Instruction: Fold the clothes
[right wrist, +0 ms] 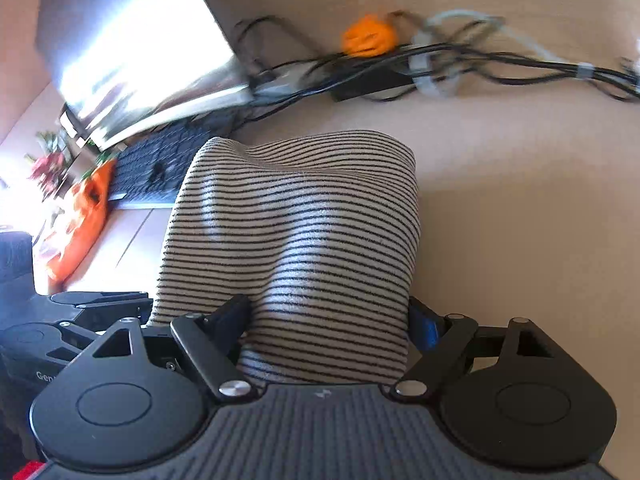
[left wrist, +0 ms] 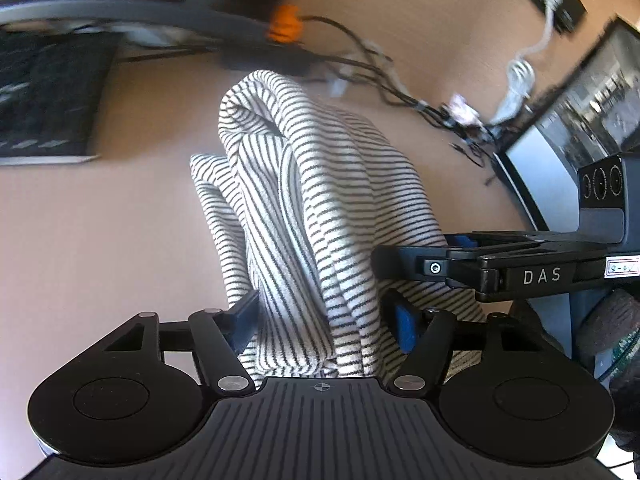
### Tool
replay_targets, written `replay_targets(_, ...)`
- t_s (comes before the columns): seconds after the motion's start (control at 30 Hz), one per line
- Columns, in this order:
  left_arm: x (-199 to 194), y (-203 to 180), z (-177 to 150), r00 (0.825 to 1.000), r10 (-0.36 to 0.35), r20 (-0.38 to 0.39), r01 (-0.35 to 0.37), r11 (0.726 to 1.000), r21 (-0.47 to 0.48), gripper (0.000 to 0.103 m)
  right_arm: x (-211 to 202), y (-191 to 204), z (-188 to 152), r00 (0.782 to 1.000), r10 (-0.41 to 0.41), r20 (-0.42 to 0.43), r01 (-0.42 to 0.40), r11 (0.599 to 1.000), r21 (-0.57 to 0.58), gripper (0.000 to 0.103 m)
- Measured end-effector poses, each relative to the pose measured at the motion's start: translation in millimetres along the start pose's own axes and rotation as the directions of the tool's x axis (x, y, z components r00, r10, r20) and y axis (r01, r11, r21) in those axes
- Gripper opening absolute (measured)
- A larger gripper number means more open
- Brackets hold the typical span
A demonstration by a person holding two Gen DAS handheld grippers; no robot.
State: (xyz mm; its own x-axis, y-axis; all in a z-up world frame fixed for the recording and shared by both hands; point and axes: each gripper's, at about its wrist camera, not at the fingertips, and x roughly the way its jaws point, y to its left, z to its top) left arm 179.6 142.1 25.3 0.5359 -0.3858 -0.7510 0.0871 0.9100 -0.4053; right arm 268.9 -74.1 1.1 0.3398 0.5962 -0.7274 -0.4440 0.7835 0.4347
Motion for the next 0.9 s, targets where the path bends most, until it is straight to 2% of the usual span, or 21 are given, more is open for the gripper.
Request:
replay_targets(0.2, -53, 67, -27, 0.996, 0.075, 0.057, -0.068, 0.99, -0.122, 0.071, 46, 80, 9, 0.997, 0.053, -0.055, -0.06, 0.989, -0.133, 0.083)
replay_targets(0.4, -75, 110, -25, 0.982, 0.149, 0.112, -0.127, 0.975, -0.185, 0.07, 82, 128, 27, 0.997, 0.051, -0.057, -0.061, 0.979, -0.194, 0.083)
replay_targets(0.5, -83, 112, -17, 0.98, 0.16, 0.122, -0.141, 0.979, -0.149, 0.069, 75, 133, 26, 0.998, 0.035, -0.043, -0.043, 0.976, -0.215, 0.085)
replay_targets(0.57, -101, 110, -13, 0.973, 0.173, 0.153, -0.157, 0.981, -0.111, 0.067, 64, 137, 24, 1.0, 0.003, -0.002, -0.004, 0.969, -0.248, 0.086)
replay_targets(0.67, -119, 113, 5, 0.96, 0.184, 0.213, -0.166, 0.981, -0.099, 0.068, 43, 145, 14, 0.997, -0.051, 0.061, 0.068, 0.941, -0.331, 0.087)
replay_targets(0.73, -131, 116, 18, 0.948, 0.19, 0.254, -0.171, 0.981, -0.096, 0.068, 33, 160, 6, 0.995, -0.054, 0.084, 0.082, 0.919, -0.386, 0.087)
replay_targets(0.83, -113, 124, 46, 0.93, 0.268, 0.252, -0.257, 0.963, -0.08, 0.066, 23, 184, -14, 0.996, -0.032, 0.081, 0.066, 0.885, -0.461, 0.087)
replay_targets(0.9, -93, 130, 60, 0.92, 0.324, 0.221, -0.32, 0.946, -0.054, 0.067, 36, 200, -29, 0.996, -0.074, 0.046, 0.087, 0.86, -0.503, 0.09)
